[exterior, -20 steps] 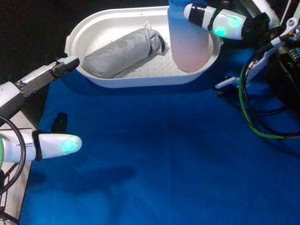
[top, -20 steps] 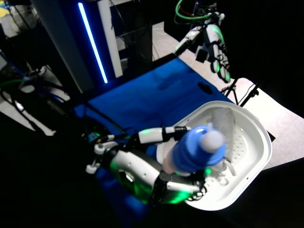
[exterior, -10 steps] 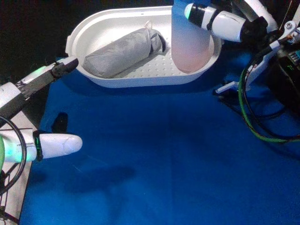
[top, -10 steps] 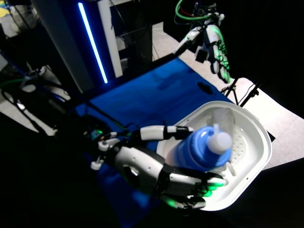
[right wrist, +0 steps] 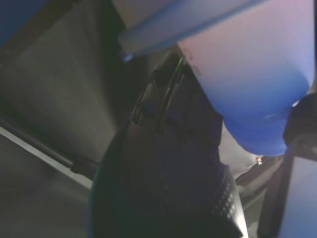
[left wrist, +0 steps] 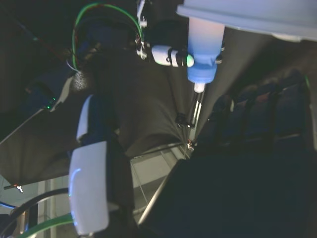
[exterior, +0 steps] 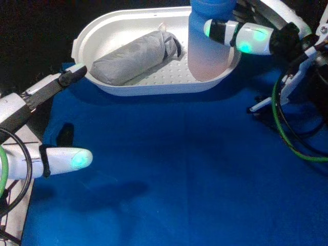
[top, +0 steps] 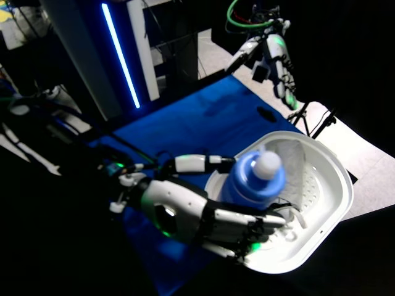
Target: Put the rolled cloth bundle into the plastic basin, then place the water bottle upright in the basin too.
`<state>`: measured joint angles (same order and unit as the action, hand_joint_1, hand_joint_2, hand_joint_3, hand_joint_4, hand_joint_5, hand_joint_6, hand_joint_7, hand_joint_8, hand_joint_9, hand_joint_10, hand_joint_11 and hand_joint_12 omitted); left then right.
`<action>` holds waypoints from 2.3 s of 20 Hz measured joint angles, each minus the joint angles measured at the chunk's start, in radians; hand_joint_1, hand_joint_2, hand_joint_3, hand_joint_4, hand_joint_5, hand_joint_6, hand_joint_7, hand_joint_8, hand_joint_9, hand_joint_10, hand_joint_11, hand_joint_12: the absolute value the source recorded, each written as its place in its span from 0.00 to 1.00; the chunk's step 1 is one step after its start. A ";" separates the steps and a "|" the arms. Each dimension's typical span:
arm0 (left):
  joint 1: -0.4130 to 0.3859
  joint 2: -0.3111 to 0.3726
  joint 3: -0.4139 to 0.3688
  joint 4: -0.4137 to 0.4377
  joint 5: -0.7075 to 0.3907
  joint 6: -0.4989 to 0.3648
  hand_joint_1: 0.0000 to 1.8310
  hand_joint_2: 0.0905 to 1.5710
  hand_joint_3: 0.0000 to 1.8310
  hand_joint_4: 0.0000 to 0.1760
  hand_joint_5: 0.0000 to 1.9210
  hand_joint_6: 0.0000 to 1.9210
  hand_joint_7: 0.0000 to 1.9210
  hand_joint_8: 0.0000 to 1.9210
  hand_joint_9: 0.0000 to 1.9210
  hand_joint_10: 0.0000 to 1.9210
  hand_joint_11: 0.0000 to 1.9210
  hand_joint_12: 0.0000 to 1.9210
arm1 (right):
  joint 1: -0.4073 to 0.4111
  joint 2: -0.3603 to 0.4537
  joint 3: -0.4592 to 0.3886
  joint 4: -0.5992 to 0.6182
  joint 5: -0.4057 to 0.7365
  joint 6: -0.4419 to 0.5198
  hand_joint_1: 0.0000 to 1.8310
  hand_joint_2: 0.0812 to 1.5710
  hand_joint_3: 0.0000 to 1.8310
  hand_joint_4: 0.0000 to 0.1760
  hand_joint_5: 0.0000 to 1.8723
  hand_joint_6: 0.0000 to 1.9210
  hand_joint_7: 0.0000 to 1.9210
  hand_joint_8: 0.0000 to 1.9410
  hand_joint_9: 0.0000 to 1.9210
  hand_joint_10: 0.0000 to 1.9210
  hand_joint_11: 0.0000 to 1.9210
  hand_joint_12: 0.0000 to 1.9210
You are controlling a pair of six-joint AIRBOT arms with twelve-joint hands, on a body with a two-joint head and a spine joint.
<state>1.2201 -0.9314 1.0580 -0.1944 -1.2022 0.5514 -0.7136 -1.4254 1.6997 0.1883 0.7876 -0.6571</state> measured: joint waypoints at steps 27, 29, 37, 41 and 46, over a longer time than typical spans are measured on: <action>0.236 0.124 -0.113 -0.230 -0.269 0.026 0.33 0.52 0.00 1.00 0.00 0.00 0.00 0.00 0.00 0.00 0.00 0.00 | -0.452 0.755 -0.814 0.101 0.441 -0.527 0.40 0.65 0.01 0.51 0.04 0.00 0.08 0.00 0.06 0.00 0.02 0.01; 0.340 0.158 -0.163 -0.306 -0.371 0.025 0.33 0.56 0.01 1.00 0.00 0.00 0.00 0.00 0.00 0.00 0.00 0.00 | -0.610 0.775 -0.877 0.237 0.563 -0.541 0.38 0.68 0.01 0.42 0.04 0.00 0.08 0.00 0.06 0.00 0.03 0.01; 0.346 0.175 -0.187 -0.303 -0.401 0.045 0.32 0.58 0.01 1.00 0.00 0.00 0.00 0.00 0.00 0.00 0.00 0.00 | -0.856 0.777 -0.999 0.367 0.838 -0.547 0.39 0.72 0.01 0.34 0.04 0.00 0.09 0.00 0.06 0.00 0.03 0.02; 0.346 0.175 -0.187 -0.315 -0.400 0.045 0.32 0.59 0.01 1.00 0.00 0.00 0.00 0.00 0.00 0.00 0.00 0.00 | -0.856 0.777 -0.999 0.366 0.844 -0.547 0.37 0.73 0.00 0.39 0.05 0.00 0.09 0.00 0.06 0.00 0.03 0.02; 0.346 0.175 -0.187 -0.315 -0.400 0.045 0.26 0.58 0.00 1.00 0.00 0.00 0.00 0.00 0.00 0.00 0.02 0.01 | -0.856 0.768 -0.995 0.369 0.845 -0.547 0.33 0.72 0.00 0.40 0.04 0.00 0.10 0.00 0.07 0.00 0.05 0.03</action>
